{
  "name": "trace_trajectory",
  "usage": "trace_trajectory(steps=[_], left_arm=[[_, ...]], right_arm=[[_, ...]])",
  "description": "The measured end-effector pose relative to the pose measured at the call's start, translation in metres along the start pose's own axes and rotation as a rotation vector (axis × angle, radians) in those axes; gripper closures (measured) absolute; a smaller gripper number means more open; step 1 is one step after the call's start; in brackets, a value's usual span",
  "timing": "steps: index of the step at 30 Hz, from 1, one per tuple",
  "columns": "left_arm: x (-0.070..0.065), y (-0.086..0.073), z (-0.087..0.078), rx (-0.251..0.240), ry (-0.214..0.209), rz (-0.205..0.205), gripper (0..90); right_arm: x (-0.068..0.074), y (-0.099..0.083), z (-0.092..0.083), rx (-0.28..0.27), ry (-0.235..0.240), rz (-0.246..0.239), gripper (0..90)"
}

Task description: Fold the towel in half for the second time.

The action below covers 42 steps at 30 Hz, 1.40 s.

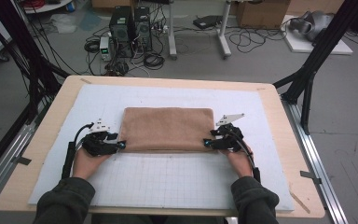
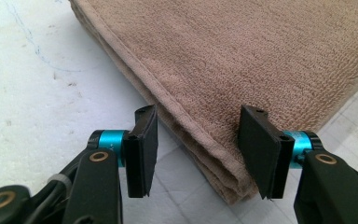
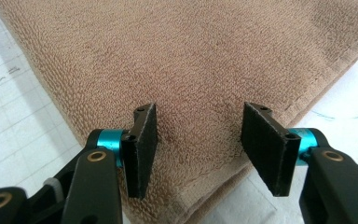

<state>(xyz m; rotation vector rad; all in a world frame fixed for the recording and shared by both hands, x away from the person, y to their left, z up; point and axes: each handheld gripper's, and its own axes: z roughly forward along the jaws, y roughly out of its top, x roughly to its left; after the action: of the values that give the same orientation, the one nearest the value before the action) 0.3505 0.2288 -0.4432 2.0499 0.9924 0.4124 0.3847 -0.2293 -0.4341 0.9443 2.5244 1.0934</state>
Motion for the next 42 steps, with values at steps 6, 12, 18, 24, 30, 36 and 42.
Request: trace_trajectory(steps=[6, 12, 18, 24, 30, 36, 42], left_arm=[[0.0, 0.0, -0.002, -0.016, 0.009, -0.021, 44.2], [-0.002, 0.003, -0.008, -0.041, -0.018, -0.051, 31.8], [-0.008, 0.004, -0.015, -0.064, -0.035, -0.058, 18.1], [-0.014, 0.002, -0.021, -0.08, -0.051, -0.063, 9.1], [-0.018, 0.0, -0.03, -0.104, -0.063, -0.054, 5.5], [-0.023, -0.003, -0.038, -0.106, -0.067, -0.039, 4.7], [-0.026, -0.009, -0.048, -0.119, -0.072, -0.039, 4.7]], right_arm=[[0.002, 0.001, -0.002, 0.0, -0.022, 0.005, 37.5], [0.004, 0.002, -0.007, -0.017, -0.036, 0.034, 24.7], [0.009, 0.003, -0.015, -0.057, -0.03, 0.04, 17.9], [0.016, 0.005, -0.023, -0.092, -0.012, 0.047, 12.9], [0.023, 0.004, -0.032, -0.115, 0.001, 0.039, 12.3], [0.026, -0.001, -0.039, -0.133, 0.004, 0.037, 12.3], [0.032, -0.006, -0.051, -0.143, -0.007, 0.022, 12.2]])
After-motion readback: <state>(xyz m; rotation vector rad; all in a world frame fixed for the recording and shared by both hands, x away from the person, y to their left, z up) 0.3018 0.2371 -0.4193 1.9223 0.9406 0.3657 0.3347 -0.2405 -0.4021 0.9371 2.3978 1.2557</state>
